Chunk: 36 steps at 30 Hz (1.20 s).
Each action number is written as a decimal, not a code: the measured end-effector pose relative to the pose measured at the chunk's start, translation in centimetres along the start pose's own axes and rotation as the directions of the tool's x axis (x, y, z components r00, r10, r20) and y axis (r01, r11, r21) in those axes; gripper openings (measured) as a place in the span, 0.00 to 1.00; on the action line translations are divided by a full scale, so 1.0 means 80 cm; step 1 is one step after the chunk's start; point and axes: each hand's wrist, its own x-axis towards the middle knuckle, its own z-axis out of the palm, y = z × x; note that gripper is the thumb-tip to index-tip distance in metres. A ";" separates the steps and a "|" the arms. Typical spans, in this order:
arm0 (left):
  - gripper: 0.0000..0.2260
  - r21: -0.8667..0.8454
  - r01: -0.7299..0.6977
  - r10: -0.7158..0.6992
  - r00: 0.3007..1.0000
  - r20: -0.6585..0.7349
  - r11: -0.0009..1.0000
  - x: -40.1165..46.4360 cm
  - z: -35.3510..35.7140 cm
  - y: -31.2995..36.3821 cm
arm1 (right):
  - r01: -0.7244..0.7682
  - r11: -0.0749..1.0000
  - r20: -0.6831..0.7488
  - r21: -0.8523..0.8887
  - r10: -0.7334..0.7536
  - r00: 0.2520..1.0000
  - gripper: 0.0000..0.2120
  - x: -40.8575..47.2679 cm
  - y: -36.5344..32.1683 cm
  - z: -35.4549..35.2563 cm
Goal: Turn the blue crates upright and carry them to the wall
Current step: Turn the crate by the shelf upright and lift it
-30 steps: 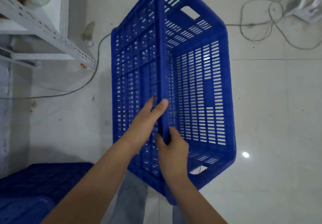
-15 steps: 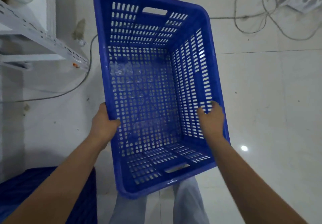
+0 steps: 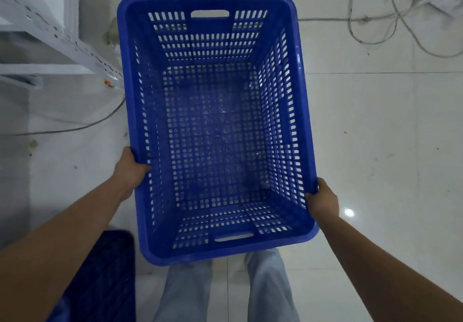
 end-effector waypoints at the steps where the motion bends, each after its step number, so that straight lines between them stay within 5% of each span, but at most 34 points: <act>1: 0.23 0.013 0.007 -0.007 1.000 -0.005 1.000 0.005 -0.001 0.000 | 0.008 1.000 -0.009 -0.013 -0.008 1.000 0.19 -0.003 0.000 0.003; 11: 0.18 0.027 -0.017 0.017 1.000 0.024 0.999 0.021 0.004 0.011 | -0.037 0.999 -0.023 -0.015 0.037 0.999 0.16 0.006 0.000 -0.001; 19: 0.27 0.142 -0.096 0.065 0.976 0.206 0.985 0.023 0.037 0.034 | -0.104 0.992 -0.115 -0.070 0.096 0.989 0.14 0.021 0.003 -0.021; 23: 0.30 0.228 -0.126 0.099 0.987 0.127 0.966 0.024 0.047 0.037 | -0.110 0.992 -0.092 -0.057 0.105 0.990 0.15 0.025 0.004 -0.028; 27: 0.41 0.623 -0.293 0.283 0.952 0.118 0.725 0.022 0.045 0.037 | -0.109 0.992 -0.096 -0.065 0.103 0.990 0.14 0.025 0.005 -0.027; 31: 0.32 0.906 -0.288 0.335 0.925 0.180 0.309 0.027 0.038 0.039 | -0.121 0.989 -0.114 -0.080 0.112 0.987 0.15 0.020 0.004 -0.019; 33: 0.30 0.942 -0.284 0.314 0.924 0.218 0.181 0.032 0.033 0.042 | -0.141 0.990 -0.153 -0.026 0.136 0.979 0.17 0.014 0.008 -0.011; 36: 0.30 0.932 -0.328 0.257 0.924 0.282 0.157 0.042 0.022 0.047 | -0.457 0.862 -0.265 0.220 0.504 0.822 0.29 -0.013 0.033 0.015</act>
